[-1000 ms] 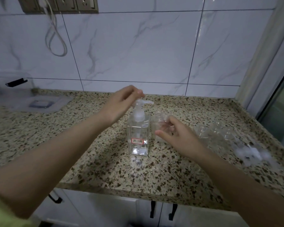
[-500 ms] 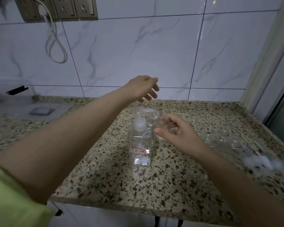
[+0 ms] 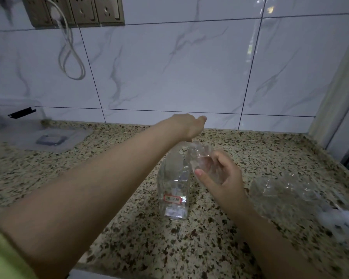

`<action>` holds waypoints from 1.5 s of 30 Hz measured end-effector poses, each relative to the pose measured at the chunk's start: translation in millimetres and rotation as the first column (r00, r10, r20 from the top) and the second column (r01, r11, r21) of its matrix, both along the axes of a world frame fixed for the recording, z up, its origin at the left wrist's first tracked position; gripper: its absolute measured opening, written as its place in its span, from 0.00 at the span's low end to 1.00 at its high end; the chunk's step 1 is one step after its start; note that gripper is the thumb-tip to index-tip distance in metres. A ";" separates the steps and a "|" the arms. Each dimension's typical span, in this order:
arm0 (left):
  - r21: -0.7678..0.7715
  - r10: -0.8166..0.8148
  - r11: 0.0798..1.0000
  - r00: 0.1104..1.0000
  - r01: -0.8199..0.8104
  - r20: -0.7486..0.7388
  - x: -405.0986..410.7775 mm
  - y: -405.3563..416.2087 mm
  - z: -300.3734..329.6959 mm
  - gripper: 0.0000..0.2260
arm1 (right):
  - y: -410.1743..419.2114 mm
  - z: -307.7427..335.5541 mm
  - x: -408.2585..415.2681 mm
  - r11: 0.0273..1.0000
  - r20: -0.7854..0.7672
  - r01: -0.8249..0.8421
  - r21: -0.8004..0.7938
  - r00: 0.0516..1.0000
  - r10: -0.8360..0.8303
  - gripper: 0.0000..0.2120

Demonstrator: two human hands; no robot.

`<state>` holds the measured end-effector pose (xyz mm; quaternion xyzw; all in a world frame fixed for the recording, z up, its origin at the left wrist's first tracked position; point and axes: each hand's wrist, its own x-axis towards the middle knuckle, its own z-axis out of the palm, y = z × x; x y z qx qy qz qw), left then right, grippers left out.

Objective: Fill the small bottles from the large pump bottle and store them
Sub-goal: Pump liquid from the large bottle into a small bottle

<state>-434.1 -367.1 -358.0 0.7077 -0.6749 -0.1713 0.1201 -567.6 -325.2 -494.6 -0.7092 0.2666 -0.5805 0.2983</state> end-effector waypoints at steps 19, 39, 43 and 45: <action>0.026 -0.028 0.999 0.932 0.040 -0.362 10.6 -1.7 -17.1 0.28 | 0.0 -5.2 -9.5 0.998 -0.027 -0.028 -0.056 0.999 0.026 0.09; 0.009 -0.073 0.997 0.964 0.078 -0.254 5.9 1.1 -14.9 0.28 | 2.8 -3.6 -9.3 0.994 -0.066 0.025 -0.103 0.997 -0.032 0.10; -0.004 -0.081 0.997 0.956 0.083 -0.282 6.2 2.9 -13.0 0.27 | 3.2 -3.6 -11.5 0.996 -0.074 0.022 -0.089 0.997 -0.029 0.09; 0.018 -0.084 0.996 0.959 0.092 -0.270 6.3 3.1 -14.3 0.27 | 2.9 -3.8 -12.3 0.995 -0.076 0.022 -0.094 0.997 -0.030 0.09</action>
